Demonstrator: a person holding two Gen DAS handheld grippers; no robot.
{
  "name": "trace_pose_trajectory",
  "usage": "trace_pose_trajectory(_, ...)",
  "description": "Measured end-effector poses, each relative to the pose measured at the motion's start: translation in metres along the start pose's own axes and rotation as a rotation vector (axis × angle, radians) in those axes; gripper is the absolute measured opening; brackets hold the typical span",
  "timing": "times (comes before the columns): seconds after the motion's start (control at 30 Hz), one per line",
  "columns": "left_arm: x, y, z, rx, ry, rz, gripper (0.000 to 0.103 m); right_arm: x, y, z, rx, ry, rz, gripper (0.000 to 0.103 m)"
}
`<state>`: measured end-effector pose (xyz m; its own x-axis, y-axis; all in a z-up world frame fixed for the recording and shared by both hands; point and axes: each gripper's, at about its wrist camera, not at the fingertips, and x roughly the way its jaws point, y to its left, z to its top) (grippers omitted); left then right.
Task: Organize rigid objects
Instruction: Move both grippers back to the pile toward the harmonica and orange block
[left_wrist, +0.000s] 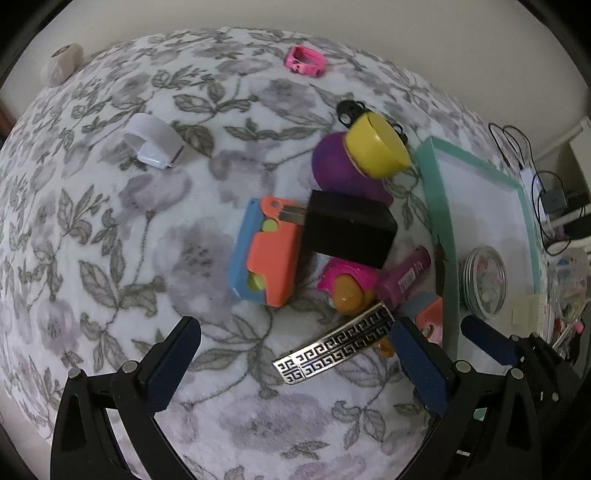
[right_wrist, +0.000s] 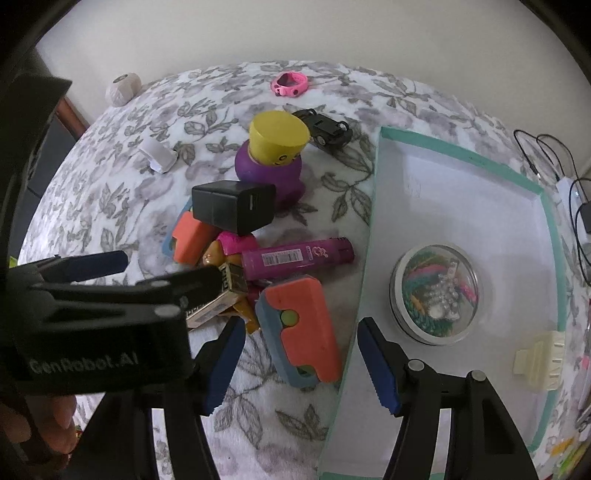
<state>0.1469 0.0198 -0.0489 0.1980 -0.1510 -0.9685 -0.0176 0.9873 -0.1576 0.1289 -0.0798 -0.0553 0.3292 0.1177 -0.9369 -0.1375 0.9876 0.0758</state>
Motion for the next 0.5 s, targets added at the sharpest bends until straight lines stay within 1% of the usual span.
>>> trace_pose_trajectory(0.2, 0.0052, -0.0058, -0.0008, 0.037, 0.006, 0.017, 0.103, -0.0033, -0.0052, -0.0003, 0.013, 0.003, 0.005, 0.067)
trace_pose_trajectory(0.3, 0.0049, -0.0041, -0.0012, 0.034, 0.006, 0.026, 0.103, -0.0036, -0.0048, 0.0002, 0.012, 0.001, 0.005, 0.067)
trace_pose_trajectory(0.5, -0.0017, 0.0021, 0.0024, 0.045, -0.021, 0.094, 0.103, -0.0049, -0.0038, 0.0003, 0.009, 0.001, 0.007, 0.067)
